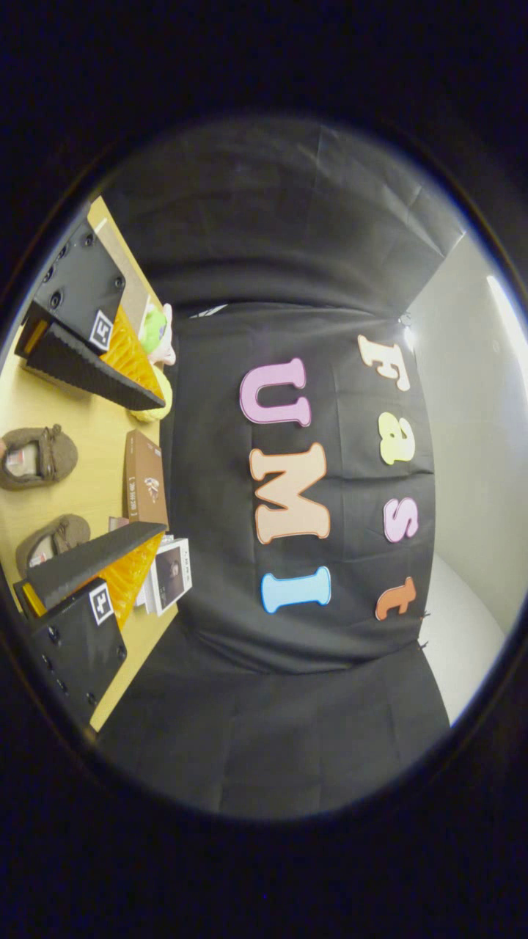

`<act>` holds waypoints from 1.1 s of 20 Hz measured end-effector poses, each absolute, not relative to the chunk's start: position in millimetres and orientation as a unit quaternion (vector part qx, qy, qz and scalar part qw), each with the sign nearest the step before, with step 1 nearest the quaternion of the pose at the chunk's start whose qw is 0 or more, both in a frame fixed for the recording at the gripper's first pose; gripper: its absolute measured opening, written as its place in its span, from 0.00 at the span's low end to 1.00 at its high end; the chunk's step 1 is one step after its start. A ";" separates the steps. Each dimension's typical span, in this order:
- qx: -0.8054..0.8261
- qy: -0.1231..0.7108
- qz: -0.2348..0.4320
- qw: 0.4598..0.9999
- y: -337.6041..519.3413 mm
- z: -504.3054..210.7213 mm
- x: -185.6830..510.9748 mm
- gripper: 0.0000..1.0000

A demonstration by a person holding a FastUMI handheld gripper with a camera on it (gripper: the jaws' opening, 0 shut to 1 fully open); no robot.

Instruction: Open the storage box then place both shoes into the box .Put the left shoe in first, then the right shoe, with the right side of both shoes facing outward in a uniform manner.

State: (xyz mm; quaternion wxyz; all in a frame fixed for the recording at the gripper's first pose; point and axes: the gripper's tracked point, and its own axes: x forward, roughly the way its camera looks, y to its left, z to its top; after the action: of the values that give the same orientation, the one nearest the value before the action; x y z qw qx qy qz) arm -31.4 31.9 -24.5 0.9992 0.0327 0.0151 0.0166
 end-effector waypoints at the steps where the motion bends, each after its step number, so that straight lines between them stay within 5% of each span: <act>1: 0.036 0.019 0.018 0.999 35.0 -28.1 -32.3 0.95; 10: 0.211 0.047 0.048 0.975 84.3 -76.9 -57.4 0.96; 22: 0.555 0.107 0.010 0.825 152.4 -181.0 -75.2 0.98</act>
State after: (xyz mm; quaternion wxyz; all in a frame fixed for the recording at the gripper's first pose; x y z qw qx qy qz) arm -75.2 152.4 -181.0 0.8250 0.5547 0.1074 0.0105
